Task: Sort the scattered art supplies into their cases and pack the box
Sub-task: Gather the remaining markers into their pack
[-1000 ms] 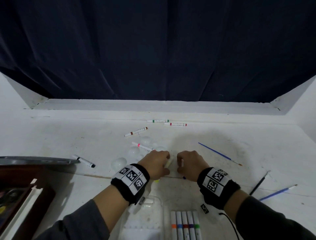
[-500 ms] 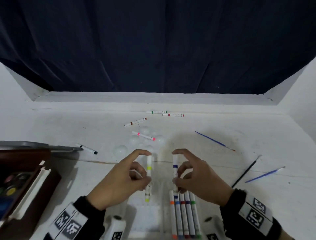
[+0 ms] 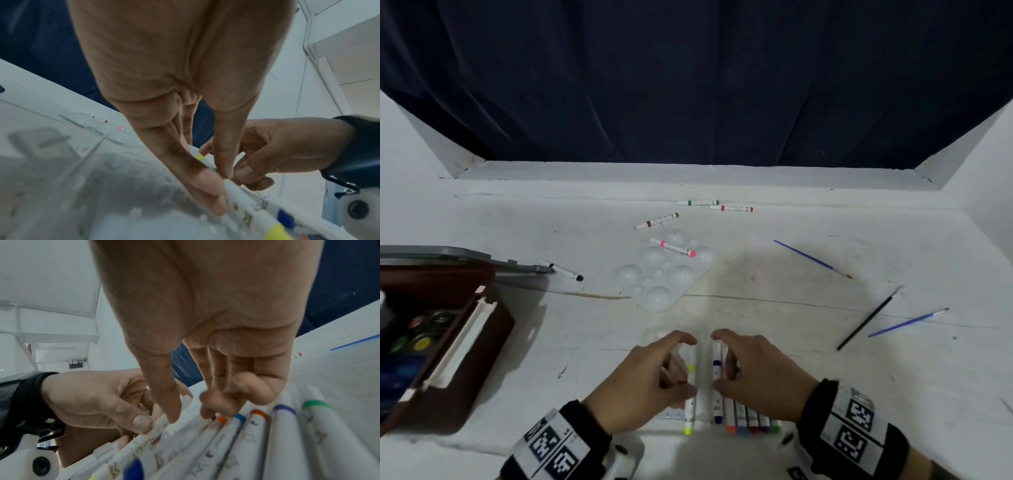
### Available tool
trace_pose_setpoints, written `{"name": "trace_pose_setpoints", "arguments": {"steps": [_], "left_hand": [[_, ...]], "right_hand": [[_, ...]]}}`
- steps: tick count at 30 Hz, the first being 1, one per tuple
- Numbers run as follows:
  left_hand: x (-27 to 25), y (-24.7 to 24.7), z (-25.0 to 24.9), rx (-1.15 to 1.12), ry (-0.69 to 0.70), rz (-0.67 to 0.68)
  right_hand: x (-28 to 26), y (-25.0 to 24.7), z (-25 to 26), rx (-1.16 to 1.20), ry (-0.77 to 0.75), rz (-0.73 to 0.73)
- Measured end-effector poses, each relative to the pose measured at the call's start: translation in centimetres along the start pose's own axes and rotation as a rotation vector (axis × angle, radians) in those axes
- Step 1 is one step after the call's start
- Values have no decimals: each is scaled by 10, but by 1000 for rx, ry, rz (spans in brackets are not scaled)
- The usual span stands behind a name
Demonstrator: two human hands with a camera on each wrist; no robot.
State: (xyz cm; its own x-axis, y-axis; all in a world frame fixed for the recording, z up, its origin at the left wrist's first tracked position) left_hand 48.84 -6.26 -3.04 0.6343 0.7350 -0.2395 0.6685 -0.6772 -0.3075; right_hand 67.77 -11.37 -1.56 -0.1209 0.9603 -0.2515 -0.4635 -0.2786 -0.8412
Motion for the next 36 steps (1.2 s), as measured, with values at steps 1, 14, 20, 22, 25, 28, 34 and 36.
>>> {"name": "trace_pose_setpoints", "arguments": {"steps": [1,14,20,22,25,28,34,36], "left_hand": [[1,0,0,-8,-9,-3],[17,2,-6,139,-11,28],[17,-8,-4,409,24,36],[16,-10,0,564,80,85],[17,-10,5,630,104,133],[19,-8,9,726,86,160],[20,-5,3,825,83,112],[21,-2,1,844,88,91]], "right_hand": [[0,-1,0,-21,0,-6],[11,-4,0,-400,-57,73],[10,-4,-2,-364,-46,93],[9,-3,-3,-370,-44,89],[8,-3,-2,-379,-45,91],[8,-4,0,-400,-54,127],[9,-4,7,-489,-56,137],[11,-5,12,-552,-54,129]]}}
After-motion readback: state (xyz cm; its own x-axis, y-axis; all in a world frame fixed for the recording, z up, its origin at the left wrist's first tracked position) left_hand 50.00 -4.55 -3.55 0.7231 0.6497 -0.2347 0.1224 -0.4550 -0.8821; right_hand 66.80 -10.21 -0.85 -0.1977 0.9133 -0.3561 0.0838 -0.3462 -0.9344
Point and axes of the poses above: each hand's wrist, its own x-axis towards the middle knuckle, its own y-axis out of the palm, z = x × y, the point moved 2 cm from there along x, towards the middle knuckle, and after that the axes turned 11 degrees about -x, right-handed, at the moved point
